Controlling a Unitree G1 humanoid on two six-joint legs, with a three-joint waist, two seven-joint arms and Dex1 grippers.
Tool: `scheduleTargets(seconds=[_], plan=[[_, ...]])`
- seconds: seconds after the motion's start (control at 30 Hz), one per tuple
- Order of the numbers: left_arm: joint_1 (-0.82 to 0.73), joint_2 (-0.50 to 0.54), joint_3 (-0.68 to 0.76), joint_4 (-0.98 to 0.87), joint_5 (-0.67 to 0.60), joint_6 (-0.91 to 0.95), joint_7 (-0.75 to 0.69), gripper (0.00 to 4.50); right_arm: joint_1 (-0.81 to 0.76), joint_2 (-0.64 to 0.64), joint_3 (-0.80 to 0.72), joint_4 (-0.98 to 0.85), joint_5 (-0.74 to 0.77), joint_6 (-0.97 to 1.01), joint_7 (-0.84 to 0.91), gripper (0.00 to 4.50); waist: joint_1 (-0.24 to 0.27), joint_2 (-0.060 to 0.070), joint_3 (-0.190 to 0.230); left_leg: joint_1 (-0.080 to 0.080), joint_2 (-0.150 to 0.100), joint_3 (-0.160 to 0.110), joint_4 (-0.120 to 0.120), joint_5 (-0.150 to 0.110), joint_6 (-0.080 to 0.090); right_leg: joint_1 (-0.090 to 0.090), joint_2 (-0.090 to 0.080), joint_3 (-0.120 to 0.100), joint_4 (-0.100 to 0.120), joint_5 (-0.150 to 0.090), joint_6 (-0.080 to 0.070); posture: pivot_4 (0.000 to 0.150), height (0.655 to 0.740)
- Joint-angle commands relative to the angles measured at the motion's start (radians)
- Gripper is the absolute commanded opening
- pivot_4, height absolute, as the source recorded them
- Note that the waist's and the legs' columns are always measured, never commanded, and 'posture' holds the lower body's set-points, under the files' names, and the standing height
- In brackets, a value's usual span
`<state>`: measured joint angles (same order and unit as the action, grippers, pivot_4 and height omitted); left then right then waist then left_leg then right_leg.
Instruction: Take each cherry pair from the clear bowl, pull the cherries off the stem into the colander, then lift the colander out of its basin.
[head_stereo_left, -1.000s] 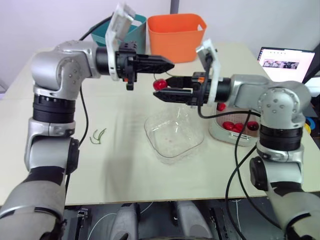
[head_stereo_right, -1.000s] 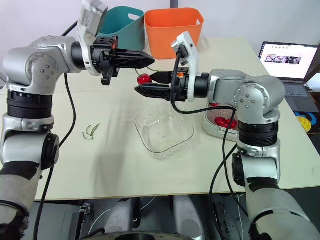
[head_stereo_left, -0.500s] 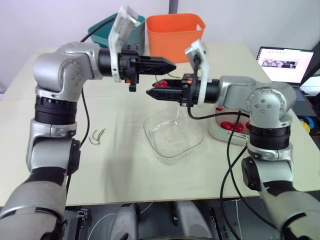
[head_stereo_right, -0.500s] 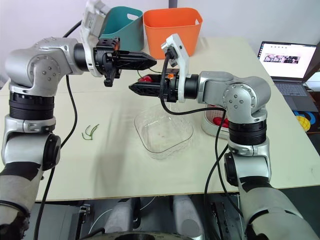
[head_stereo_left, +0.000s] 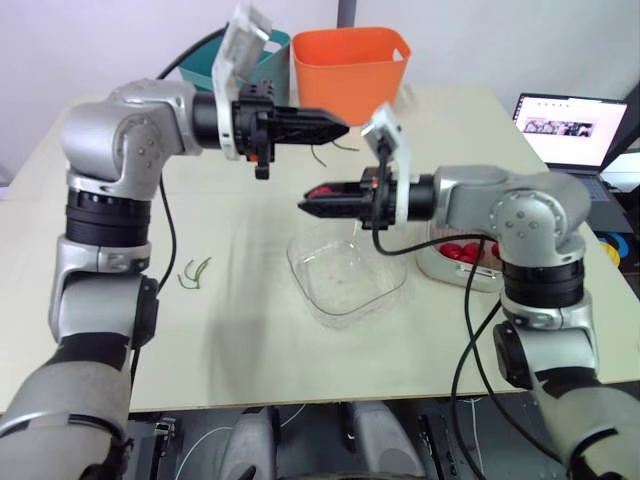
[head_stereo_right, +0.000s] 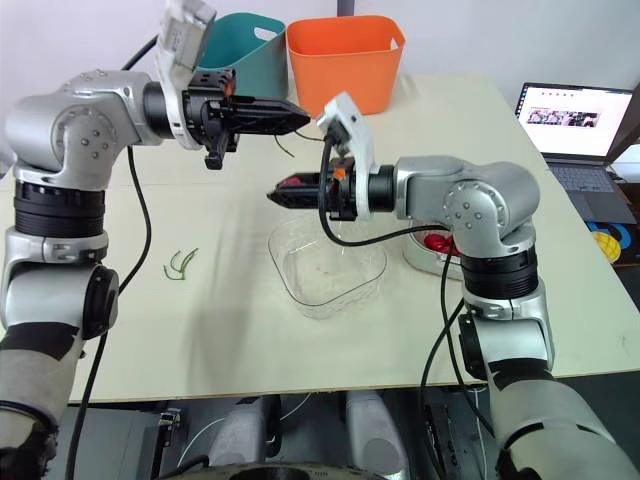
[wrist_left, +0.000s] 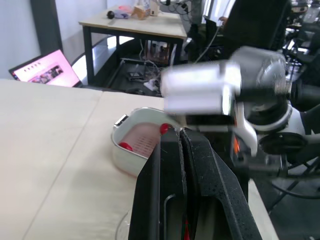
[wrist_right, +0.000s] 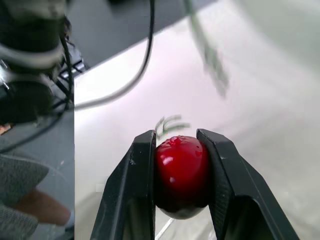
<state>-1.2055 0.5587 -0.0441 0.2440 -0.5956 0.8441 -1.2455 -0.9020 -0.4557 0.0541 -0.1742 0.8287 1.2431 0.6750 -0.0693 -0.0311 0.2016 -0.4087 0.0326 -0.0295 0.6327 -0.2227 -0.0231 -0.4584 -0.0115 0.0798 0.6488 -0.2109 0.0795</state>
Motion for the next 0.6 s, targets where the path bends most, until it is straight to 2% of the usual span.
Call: scheduleTargets(seconds=[0.03, 0.17, 0.3, 0.43, 0.53, 0.6], plan=[[-0.047, 0.010, 0.027, -0.005, -0.003, -0.015, -0.001, 0.00, 0.016, -0.007, -0.005, -0.060, 0.014, 0.013, -0.003, 0.98, 0.000, 0.000, 0.000, 0.000, 0.000, 0.000, 0.000, 0.000, 0.000, 0.000, 0.000, 0.000, 0.000, 0.000, 0.000, 0.150, 0.7400], [-0.027, 0.025, 0.007, -0.008, 0.015, -0.030, -0.007, 0.00, 0.026, -0.012, -0.024, -0.075, 0.018, 0.022, -0.011, 0.98, -0.001, 0.000, 0.000, 0.000, 0.000, 0.000, 0.000, 0.000, 0.000, 0.000, 0.000, 0.000, 0.000, 0.000, 0.000, 0.150, 0.7400], [0.020, 0.054, -0.015, 0.006, 0.069, -0.074, -0.002, 0.00, 0.019, -0.072, -0.088, -0.076, 0.018, 0.020, -0.008, 0.98, 0.000, 0.000, 0.000, 0.000, 0.000, 0.000, 0.000, 0.000, 0.000, 0.000, 0.000, 0.000, 0.000, 0.000, 0.000, 0.150, 0.7400], [0.073, 0.088, -0.026, 0.021, 0.128, -0.132, 0.007, 0.00, 0.046, -0.224, -0.137, -0.076, -0.019, -0.013, 0.028, 0.98, 0.002, 0.000, 0.000, 0.000, 0.000, 0.000, 0.000, 0.000, 0.000, 0.000, 0.000, 0.000, 0.000, 0.000, 0.000, 0.150, 0.7400], [0.109, 0.118, -0.033, 0.046, 0.183, -0.186, 0.013, 0.00, 0.098, -0.418, -0.149, 0.033, -0.133, -0.117, 0.090, 0.98, 0.011, 0.000, 0.000, -0.001, 0.000, 0.000, 0.000, 0.000, 0.000, 0.000, 0.000, 0.000, -0.002, -0.001, 0.000, 0.150, 0.7400], [0.124, 0.128, -0.039, 0.060, 0.210, -0.221, 0.014, 0.00, 0.127, -0.494, -0.129, 0.090, -0.192, -0.181, 0.119, 0.98, 0.012, 0.000, 0.000, -0.001, 0.000, 0.001, 0.000, 0.000, 0.000, 0.000, -0.001, 0.000, -0.003, -0.002, 0.001, 0.150, 0.7400]])
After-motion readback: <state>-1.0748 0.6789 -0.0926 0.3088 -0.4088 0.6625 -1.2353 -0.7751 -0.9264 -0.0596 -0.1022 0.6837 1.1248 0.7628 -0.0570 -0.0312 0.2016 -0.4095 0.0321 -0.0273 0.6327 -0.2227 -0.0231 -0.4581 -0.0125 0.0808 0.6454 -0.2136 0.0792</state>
